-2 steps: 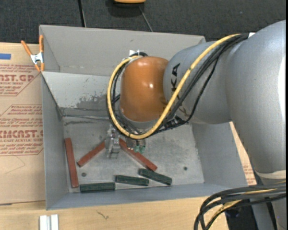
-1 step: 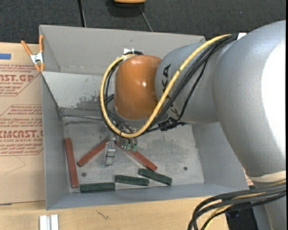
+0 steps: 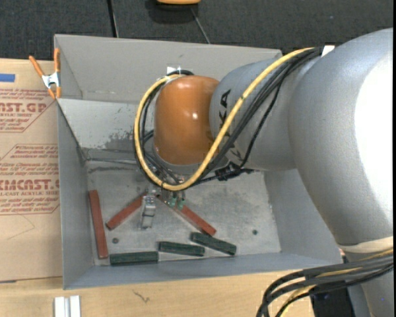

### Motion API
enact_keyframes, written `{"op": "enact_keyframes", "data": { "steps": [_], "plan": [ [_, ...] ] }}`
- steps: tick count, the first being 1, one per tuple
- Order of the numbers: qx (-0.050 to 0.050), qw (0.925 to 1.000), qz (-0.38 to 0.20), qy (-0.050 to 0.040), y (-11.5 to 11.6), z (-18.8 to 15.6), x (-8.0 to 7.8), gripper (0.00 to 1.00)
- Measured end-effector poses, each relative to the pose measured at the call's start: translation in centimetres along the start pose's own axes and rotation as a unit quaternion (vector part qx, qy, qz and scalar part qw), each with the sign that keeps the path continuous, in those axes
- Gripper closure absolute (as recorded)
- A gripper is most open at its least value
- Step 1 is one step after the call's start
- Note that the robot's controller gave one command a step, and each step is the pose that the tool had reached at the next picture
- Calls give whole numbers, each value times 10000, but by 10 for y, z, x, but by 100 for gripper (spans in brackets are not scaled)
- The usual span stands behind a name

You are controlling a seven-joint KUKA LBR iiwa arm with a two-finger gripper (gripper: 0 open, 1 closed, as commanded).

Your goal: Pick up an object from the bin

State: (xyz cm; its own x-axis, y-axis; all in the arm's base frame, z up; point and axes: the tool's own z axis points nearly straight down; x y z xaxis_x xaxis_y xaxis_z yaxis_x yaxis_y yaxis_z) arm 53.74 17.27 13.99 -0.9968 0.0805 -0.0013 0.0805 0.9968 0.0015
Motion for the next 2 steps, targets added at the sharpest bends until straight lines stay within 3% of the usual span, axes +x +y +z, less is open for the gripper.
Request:
{"op": "enact_keyframes", "data": {
  "steps": [1,2],
  "plan": [
    [-8,9999,135,-9,5,19,-27,0],
    [-1,10000,71,-18,5,57,-40,0]
  ]
}}
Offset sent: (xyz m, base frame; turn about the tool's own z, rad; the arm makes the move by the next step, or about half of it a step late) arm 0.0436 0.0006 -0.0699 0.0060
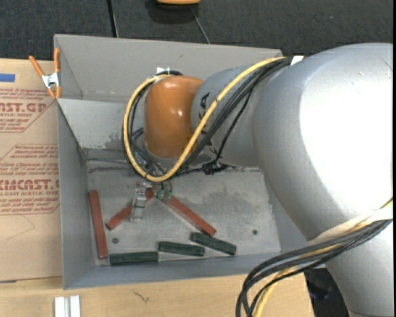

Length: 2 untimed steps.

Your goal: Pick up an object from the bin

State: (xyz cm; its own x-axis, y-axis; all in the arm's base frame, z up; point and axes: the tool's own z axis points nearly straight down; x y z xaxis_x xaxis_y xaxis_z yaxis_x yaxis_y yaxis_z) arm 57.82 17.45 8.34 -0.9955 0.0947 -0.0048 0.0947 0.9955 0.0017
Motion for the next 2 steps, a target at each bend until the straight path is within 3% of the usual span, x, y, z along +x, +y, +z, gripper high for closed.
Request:
{"op": "enact_keyframes", "data": {
  "steps": [1,2],
  "plan": [
    [9,10000,-49,29,1,4,50,0],
    [-3,9969,793,3,-17,13,-1,100]
  ]
}}
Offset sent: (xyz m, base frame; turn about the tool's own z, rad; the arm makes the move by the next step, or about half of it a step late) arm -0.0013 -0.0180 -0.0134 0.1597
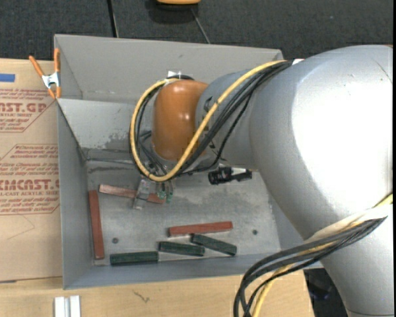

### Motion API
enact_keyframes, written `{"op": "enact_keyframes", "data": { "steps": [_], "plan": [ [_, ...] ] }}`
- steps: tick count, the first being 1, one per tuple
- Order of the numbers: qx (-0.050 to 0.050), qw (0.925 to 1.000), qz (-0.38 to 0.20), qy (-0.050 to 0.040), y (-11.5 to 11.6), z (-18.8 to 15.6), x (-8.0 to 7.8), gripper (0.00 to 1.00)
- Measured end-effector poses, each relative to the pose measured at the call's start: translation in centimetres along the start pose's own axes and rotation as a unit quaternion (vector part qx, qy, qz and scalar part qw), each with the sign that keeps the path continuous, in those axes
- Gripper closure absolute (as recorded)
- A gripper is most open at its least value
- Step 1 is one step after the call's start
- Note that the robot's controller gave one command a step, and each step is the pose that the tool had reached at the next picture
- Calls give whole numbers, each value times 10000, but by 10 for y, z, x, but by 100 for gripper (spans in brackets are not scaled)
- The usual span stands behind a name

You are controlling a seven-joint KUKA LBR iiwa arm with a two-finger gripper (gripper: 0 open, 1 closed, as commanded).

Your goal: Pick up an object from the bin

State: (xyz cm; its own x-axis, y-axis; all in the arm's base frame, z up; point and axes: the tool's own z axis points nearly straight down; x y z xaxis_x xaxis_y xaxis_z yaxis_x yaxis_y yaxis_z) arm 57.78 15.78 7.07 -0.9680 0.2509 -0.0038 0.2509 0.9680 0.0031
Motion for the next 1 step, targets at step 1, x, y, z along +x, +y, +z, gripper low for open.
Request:
{"op": "enact_keyframes", "data": {
  "steps": [1],
  "plan": [
    [0,10000,1,0,0,0,0,100]
  ]
}}
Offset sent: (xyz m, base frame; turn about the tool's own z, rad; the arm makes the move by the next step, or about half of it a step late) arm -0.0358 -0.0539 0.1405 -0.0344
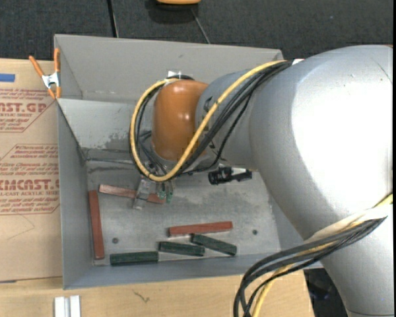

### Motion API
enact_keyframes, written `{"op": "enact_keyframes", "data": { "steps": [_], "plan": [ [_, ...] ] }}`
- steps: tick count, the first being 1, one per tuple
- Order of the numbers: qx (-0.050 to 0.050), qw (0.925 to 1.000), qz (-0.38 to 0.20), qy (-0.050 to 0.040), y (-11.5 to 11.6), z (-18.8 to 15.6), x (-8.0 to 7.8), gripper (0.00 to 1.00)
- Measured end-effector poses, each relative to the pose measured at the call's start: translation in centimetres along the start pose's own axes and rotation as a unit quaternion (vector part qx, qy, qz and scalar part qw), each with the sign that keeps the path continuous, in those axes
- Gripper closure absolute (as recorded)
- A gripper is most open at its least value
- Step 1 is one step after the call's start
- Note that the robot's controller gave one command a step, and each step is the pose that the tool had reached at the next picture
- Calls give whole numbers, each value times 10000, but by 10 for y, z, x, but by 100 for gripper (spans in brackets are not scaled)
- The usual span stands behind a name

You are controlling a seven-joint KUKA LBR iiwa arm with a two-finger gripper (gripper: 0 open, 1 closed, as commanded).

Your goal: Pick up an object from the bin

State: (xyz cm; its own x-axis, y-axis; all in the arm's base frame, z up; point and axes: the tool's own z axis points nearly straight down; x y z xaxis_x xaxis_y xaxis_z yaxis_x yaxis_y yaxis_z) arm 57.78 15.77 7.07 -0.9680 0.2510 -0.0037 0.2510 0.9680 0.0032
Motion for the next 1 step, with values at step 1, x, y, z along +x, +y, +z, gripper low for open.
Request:
{"op": "enact_keyframes", "data": {
  "steps": [1],
  "plan": [
    [13,9998,-173,10,-60,-141,20,100]
  ]
}}
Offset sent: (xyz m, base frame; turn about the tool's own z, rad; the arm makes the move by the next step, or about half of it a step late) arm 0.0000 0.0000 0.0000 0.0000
